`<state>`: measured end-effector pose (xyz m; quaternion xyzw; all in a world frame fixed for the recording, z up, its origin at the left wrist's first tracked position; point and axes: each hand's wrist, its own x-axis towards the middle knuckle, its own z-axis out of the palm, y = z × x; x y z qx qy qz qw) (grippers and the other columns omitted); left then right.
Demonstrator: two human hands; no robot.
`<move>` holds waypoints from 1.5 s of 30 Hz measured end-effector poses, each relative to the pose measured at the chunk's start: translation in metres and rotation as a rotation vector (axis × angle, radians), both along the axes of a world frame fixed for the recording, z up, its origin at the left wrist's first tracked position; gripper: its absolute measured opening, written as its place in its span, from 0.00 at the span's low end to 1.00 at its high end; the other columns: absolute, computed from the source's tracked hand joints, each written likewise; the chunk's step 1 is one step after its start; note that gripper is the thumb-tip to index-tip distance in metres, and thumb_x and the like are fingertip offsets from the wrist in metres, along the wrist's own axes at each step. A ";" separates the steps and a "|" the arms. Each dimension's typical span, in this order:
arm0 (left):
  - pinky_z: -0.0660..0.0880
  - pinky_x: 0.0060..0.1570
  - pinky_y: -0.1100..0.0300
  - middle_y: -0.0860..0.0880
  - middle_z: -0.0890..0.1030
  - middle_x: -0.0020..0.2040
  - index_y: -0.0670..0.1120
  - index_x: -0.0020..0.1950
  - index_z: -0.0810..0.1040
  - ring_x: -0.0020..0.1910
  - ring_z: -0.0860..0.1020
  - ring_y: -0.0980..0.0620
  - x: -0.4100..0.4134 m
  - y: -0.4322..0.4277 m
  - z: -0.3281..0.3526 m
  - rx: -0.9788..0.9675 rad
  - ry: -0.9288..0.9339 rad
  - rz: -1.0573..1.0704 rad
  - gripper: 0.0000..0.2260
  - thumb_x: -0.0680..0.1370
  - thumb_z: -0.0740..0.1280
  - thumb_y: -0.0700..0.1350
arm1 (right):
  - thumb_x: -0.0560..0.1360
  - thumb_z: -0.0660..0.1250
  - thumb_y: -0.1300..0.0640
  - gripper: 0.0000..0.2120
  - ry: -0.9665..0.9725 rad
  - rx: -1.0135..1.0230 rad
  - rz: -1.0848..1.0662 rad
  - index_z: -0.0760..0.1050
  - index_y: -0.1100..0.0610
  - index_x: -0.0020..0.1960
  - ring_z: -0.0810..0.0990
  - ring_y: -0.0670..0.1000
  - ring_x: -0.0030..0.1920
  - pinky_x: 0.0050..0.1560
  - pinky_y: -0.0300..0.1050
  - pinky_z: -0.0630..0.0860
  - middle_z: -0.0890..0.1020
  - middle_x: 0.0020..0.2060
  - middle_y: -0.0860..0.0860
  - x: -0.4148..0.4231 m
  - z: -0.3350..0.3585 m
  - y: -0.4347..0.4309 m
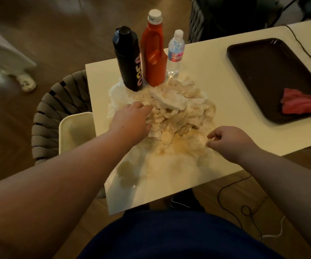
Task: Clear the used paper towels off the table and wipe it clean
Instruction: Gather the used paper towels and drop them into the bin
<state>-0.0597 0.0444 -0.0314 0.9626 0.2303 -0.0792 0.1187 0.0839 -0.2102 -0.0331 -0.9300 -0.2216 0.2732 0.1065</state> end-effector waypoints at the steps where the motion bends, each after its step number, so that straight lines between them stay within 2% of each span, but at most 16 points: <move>1: 0.76 0.61 0.45 0.48 0.72 0.71 0.57 0.77 0.66 0.67 0.73 0.43 0.005 0.001 -0.001 0.030 0.033 -0.008 0.25 0.80 0.66 0.54 | 0.76 0.72 0.49 0.14 -0.003 -0.003 -0.006 0.82 0.51 0.59 0.78 0.48 0.46 0.43 0.44 0.72 0.80 0.45 0.45 -0.001 -0.002 -0.006; 4: 0.76 0.58 0.44 0.46 0.76 0.66 0.56 0.75 0.69 0.62 0.75 0.40 0.014 0.005 -0.004 0.028 0.096 0.014 0.21 0.82 0.62 0.50 | 0.76 0.72 0.49 0.13 -0.007 0.007 -0.036 0.82 0.51 0.59 0.78 0.48 0.47 0.43 0.43 0.71 0.80 0.44 0.45 -0.004 -0.007 -0.023; 9: 0.77 0.46 0.48 0.48 0.79 0.50 0.56 0.62 0.79 0.47 0.76 0.43 0.018 0.007 -0.011 0.001 0.053 0.074 0.11 0.82 0.62 0.50 | 0.76 0.72 0.48 0.16 0.019 -0.040 -0.047 0.81 0.51 0.62 0.78 0.49 0.49 0.46 0.43 0.71 0.81 0.48 0.47 -0.007 -0.014 -0.042; 15: 0.76 0.45 0.49 0.49 0.76 0.56 0.52 0.60 0.80 0.53 0.75 0.45 0.022 0.001 -0.001 0.051 -0.060 0.027 0.11 0.82 0.62 0.53 | 0.75 0.73 0.46 0.22 0.048 -0.041 -0.064 0.78 0.51 0.67 0.79 0.50 0.53 0.49 0.44 0.73 0.82 0.55 0.49 -0.013 -0.026 -0.043; 18: 0.81 0.45 0.49 0.50 0.77 0.57 0.51 0.60 0.80 0.51 0.77 0.48 0.021 -0.002 0.010 -0.022 -0.173 0.066 0.10 0.82 0.64 0.52 | 0.74 0.73 0.45 0.26 0.063 -0.040 -0.042 0.76 0.51 0.70 0.79 0.52 0.56 0.50 0.45 0.73 0.81 0.58 0.49 -0.013 -0.032 -0.035; 21: 0.83 0.42 0.51 0.53 0.81 0.49 0.51 0.59 0.80 0.44 0.80 0.52 0.017 -0.004 0.020 -0.101 -0.239 0.114 0.09 0.82 0.64 0.52 | 0.75 0.73 0.45 0.28 0.104 -0.068 -0.010 0.73 0.50 0.72 0.79 0.54 0.58 0.52 0.46 0.74 0.80 0.59 0.50 -0.013 -0.038 -0.024; 24: 0.83 0.43 0.50 0.54 0.80 0.45 0.52 0.58 0.79 0.42 0.80 0.53 0.010 -0.006 0.026 -0.179 -0.280 0.160 0.08 0.82 0.64 0.51 | 0.77 0.70 0.49 0.22 0.089 -0.108 0.026 0.75 0.49 0.70 0.78 0.54 0.59 0.54 0.46 0.76 0.80 0.60 0.50 -0.014 -0.045 -0.014; 28: 0.83 0.46 0.49 0.55 0.80 0.45 0.52 0.57 0.79 0.43 0.80 0.54 0.000 -0.005 0.031 -0.234 -0.360 0.229 0.06 0.82 0.66 0.49 | 0.79 0.64 0.54 0.16 0.065 -0.099 0.033 0.79 0.50 0.65 0.78 0.53 0.56 0.51 0.45 0.74 0.81 0.58 0.50 -0.014 -0.044 -0.005; 33: 0.82 0.46 0.51 0.55 0.80 0.44 0.50 0.56 0.80 0.42 0.79 0.55 -0.015 0.004 0.040 -0.212 -0.446 0.278 0.05 0.82 0.66 0.47 | 0.77 0.66 0.53 0.13 0.013 0.075 0.039 0.80 0.52 0.60 0.77 0.50 0.48 0.42 0.44 0.71 0.79 0.47 0.46 -0.006 -0.011 0.023; 37: 0.83 0.44 0.50 0.54 0.80 0.44 0.49 0.56 0.80 0.42 0.79 0.53 -0.026 0.016 0.052 -0.175 -0.497 0.315 0.06 0.82 0.66 0.48 | 0.75 0.69 0.53 0.02 0.035 0.281 0.013 0.79 0.47 0.48 0.78 0.47 0.44 0.36 0.40 0.68 0.80 0.46 0.45 -0.004 0.026 0.056; 41: 0.83 0.44 0.51 0.54 0.80 0.44 0.49 0.58 0.80 0.41 0.80 0.55 -0.043 0.032 0.065 -0.151 -0.530 0.368 0.07 0.82 0.66 0.48 | 0.75 0.72 0.53 0.05 0.062 0.439 0.037 0.78 0.47 0.49 0.76 0.41 0.42 0.37 0.35 0.68 0.79 0.41 0.41 -0.010 0.058 0.093; 45: 0.81 0.41 0.55 0.54 0.79 0.42 0.48 0.56 0.80 0.37 0.78 0.56 -0.067 0.049 0.072 -0.113 -0.559 0.443 0.06 0.82 0.67 0.47 | 0.75 0.73 0.53 0.04 0.099 0.522 0.095 0.80 0.49 0.49 0.77 0.43 0.41 0.37 0.37 0.69 0.79 0.39 0.42 -0.023 0.076 0.128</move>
